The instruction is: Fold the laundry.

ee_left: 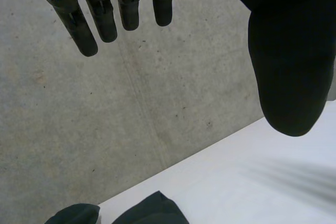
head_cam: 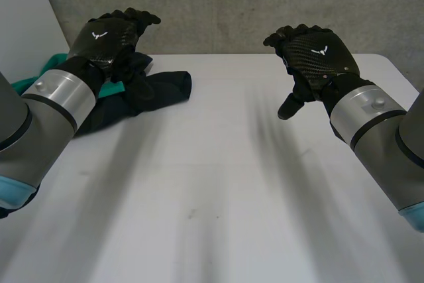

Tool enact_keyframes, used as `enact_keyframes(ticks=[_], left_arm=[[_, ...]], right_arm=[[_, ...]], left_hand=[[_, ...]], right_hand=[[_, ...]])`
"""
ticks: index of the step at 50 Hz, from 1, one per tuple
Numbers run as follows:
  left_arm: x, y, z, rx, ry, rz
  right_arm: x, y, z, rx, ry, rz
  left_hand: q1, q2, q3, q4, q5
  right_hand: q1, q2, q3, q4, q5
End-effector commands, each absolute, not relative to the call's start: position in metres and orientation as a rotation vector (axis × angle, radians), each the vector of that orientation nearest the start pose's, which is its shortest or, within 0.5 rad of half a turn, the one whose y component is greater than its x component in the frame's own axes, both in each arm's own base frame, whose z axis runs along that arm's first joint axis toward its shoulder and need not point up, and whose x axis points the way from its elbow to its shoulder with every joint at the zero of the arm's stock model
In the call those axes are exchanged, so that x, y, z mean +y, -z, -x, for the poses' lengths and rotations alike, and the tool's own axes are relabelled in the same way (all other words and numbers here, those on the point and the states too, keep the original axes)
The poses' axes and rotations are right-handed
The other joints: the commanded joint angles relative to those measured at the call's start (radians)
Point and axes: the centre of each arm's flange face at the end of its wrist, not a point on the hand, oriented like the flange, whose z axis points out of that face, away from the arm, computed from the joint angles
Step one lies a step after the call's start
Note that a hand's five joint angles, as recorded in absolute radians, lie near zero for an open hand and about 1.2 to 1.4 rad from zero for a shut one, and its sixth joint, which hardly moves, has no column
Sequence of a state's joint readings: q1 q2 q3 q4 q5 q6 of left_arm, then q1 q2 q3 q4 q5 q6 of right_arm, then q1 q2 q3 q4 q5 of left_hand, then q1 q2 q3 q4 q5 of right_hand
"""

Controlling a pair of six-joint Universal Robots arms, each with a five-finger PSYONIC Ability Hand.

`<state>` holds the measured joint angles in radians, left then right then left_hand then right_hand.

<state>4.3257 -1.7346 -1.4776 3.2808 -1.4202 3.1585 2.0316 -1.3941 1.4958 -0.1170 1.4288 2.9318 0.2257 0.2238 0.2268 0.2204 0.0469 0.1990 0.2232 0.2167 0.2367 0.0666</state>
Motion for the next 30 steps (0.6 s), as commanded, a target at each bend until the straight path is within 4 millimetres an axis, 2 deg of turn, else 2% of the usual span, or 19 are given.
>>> enact_keyframes(ticks=[1, 6, 7, 10, 11, 18, 19, 27, 30], left_arm=[[-0.287, -0.287, 0.263, 2.366, 2.482, -0.653], [-0.304, -0.272, 0.260, 2.338, 2.407, -0.706], [-0.313, -0.260, 0.258, 2.313, 2.351, -0.759], [-0.331, -0.242, 0.249, 2.253, 2.252, -0.835], [-0.343, -0.231, 0.241, 2.207, 2.185, -0.876], [-0.394, -0.183, 0.208, 2.047, 1.972, -0.971], [-0.404, -0.172, 0.202, 2.038, 1.945, -0.974], [-0.443, -0.134, 0.176, 2.047, 1.899, -0.917], [-0.451, -0.127, 0.174, 2.037, 1.920, -0.922]], right_arm=[[-0.248, -0.285, -0.284, 1.865, 2.021, 0.807], [-0.248, -0.285, -0.284, 1.863, 2.021, 0.809], [-0.248, -0.285, -0.284, 1.865, 2.022, 0.808], [-0.248, -0.285, -0.284, 1.863, 2.023, 0.808], [-0.248, -0.285, -0.284, 1.862, 2.022, 0.809], [-0.249, -0.282, -0.284, 1.874, 2.012, 0.811], [-0.249, -0.281, -0.284, 1.877, 2.009, 0.812], [-0.251, -0.274, -0.286, 1.894, 2.010, 0.854], [-0.251, -0.272, -0.286, 1.898, 2.008, 0.861]], left_hand=[[-0.001, 0.001, -0.002, 0.005, 0.004], [0.087, 0.089, 0.086, 0.093, 0.092], [0.102, 0.104, 0.101, 0.108, 0.106], [0.111, 0.113, 0.110, 0.116, 0.115], [0.111, 0.113, 0.110, 0.116, 0.115], [0.161, 0.163, 0.160, 0.166, 0.165], [0.167, 0.169, 0.166, 0.172, 0.171], [0.237, 0.239, 0.236, 0.243, 0.242], [0.252, 0.254, 0.251, 0.257, 0.256]], right_hand=[[-0.024, -0.049, -0.042, -0.062, -0.067], [-0.024, -0.049, -0.042, -0.062, -0.067], [-0.024, -0.049, -0.042, -0.062, -0.067], [-0.024, -0.049, -0.042, -0.062, -0.067], [-0.024, -0.049, -0.042, -0.062, -0.067], [-0.024, -0.049, -0.042, -0.062, -0.067], [-0.024, -0.049, -0.042, -0.062, -0.067], [-0.024, -0.049, -0.042, -0.062, -0.067], [-0.024, -0.049, -0.042, -0.062, -0.067]])
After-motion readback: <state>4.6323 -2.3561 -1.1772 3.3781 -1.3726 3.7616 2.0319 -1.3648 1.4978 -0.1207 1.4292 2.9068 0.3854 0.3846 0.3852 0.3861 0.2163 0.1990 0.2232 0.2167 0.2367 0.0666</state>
